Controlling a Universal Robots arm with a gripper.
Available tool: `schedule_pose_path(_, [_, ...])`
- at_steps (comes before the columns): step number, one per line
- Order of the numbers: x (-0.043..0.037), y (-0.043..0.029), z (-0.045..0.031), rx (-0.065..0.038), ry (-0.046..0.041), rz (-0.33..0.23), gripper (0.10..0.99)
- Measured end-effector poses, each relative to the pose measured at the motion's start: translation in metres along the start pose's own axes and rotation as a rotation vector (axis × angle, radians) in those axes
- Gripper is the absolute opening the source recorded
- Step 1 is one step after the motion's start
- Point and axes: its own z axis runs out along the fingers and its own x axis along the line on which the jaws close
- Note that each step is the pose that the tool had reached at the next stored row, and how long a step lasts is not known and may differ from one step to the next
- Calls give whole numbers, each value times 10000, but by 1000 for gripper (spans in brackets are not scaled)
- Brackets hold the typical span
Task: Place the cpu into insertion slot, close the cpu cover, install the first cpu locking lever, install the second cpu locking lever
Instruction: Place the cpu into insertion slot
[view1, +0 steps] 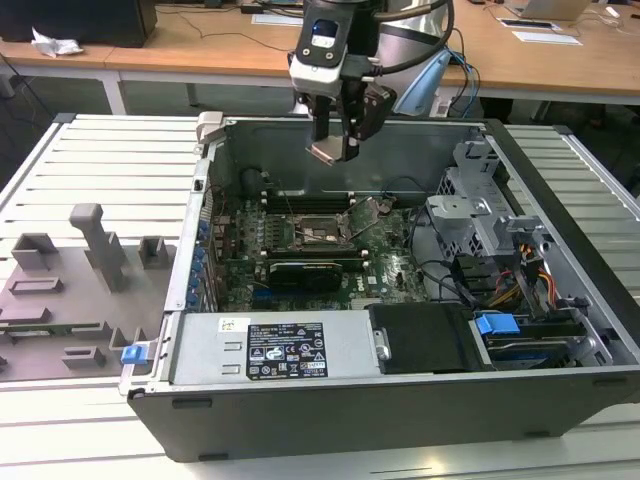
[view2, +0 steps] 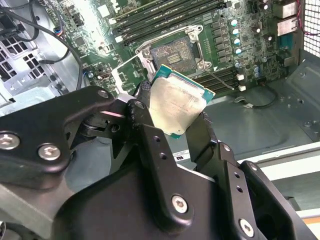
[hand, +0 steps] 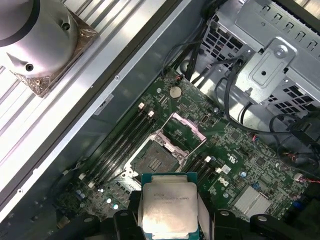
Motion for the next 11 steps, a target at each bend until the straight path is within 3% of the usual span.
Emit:
schedule_pose_path(8, [0, -2, 22, 5, -24, 165, 529])
schedule_pose_path(11, [0, -4, 35, 7, -84, 689, 529])
